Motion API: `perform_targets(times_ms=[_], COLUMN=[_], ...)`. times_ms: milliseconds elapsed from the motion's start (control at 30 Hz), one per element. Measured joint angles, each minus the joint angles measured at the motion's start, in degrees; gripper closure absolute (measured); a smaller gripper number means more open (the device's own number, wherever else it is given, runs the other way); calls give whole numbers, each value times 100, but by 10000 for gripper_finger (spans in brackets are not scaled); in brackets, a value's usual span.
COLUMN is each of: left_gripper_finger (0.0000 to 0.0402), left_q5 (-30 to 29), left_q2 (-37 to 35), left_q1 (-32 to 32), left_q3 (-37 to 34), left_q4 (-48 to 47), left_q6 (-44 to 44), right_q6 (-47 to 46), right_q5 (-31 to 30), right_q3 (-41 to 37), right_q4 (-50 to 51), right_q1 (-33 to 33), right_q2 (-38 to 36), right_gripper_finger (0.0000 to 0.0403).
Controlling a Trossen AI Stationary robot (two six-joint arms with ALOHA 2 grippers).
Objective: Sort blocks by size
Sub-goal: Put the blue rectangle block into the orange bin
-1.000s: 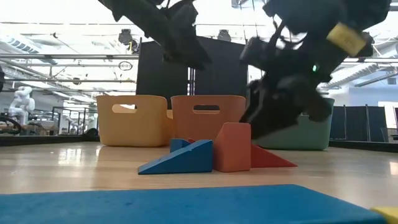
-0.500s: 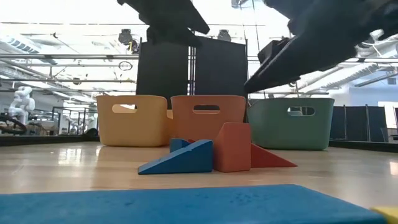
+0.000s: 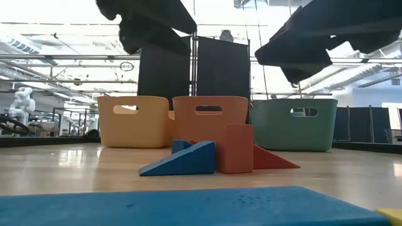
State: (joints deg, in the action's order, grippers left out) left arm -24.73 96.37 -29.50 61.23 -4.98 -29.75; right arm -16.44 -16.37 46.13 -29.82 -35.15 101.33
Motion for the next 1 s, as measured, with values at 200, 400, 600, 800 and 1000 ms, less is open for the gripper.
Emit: perform_targets(times_ms=[200,400,600,800,1000], left_gripper_finger=[196,196,196,196,196], left_q5=[21,27,46,375,507], left_q2=[417,993,1471,1759,2042], left_q1=[-406,-731,-919,-1069,-1345], left_q3=[0,0,-2,-2,0], left_q4=[543,1239,1834,2468,3132], left_q6=[-1,-5,-4,-1,2], right_q6=[-321,-578,-554,-477,-405], right_q5=[-208,-329,-478,-478,-484], right_q3=[-2,-2,-2,-2,42], right_q4=[-211,-236,-506,-569,-655], right_q1=[-118,-191,-354,-551,-818], right_q2=[194,285,293,294,425], right_gripper_finger=[222,222,222,222,222])
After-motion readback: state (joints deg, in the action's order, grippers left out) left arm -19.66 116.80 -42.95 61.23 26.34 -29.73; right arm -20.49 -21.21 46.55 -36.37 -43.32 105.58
